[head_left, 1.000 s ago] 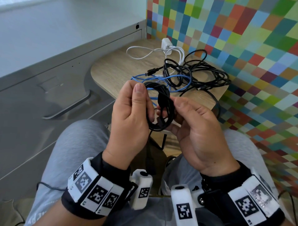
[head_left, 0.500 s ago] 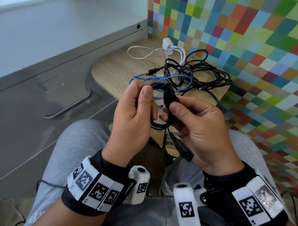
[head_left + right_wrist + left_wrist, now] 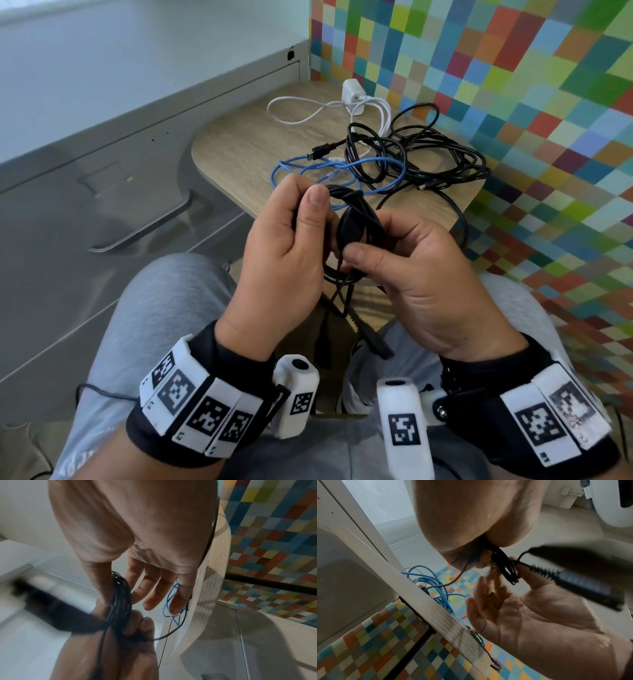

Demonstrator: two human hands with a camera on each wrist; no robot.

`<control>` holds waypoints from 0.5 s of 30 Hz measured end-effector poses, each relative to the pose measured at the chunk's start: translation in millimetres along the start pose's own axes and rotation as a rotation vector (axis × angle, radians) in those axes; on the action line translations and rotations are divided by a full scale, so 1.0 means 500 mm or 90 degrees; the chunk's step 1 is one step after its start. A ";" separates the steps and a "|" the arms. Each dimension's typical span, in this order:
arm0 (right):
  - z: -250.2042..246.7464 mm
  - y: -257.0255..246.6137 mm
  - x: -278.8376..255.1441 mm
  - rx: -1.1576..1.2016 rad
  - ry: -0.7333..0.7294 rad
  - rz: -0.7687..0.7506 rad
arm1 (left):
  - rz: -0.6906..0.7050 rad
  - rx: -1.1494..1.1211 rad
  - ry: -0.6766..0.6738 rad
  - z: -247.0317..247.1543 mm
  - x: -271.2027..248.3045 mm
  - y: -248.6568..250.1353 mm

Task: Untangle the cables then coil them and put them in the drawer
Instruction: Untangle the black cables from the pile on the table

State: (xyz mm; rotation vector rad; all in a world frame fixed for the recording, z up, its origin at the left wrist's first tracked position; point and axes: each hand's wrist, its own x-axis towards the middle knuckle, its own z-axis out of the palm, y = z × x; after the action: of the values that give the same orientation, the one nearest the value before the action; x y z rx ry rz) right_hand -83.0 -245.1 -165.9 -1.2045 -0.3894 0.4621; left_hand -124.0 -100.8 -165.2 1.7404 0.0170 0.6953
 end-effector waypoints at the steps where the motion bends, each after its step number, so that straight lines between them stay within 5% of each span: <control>1: -0.001 0.000 0.000 -0.003 -0.005 0.008 | 0.000 0.011 -0.001 0.001 -0.001 0.000; 15: 0.015 0.008 -0.003 -0.125 0.049 -0.010 | -0.019 0.006 0.034 0.004 -0.003 0.003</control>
State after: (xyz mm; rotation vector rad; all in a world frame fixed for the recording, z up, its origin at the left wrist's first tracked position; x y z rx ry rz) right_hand -88.7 -238.9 -167.2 -1.4041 -0.3846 0.3694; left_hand -125.0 -103.4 -164.9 1.7268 0.0824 0.7214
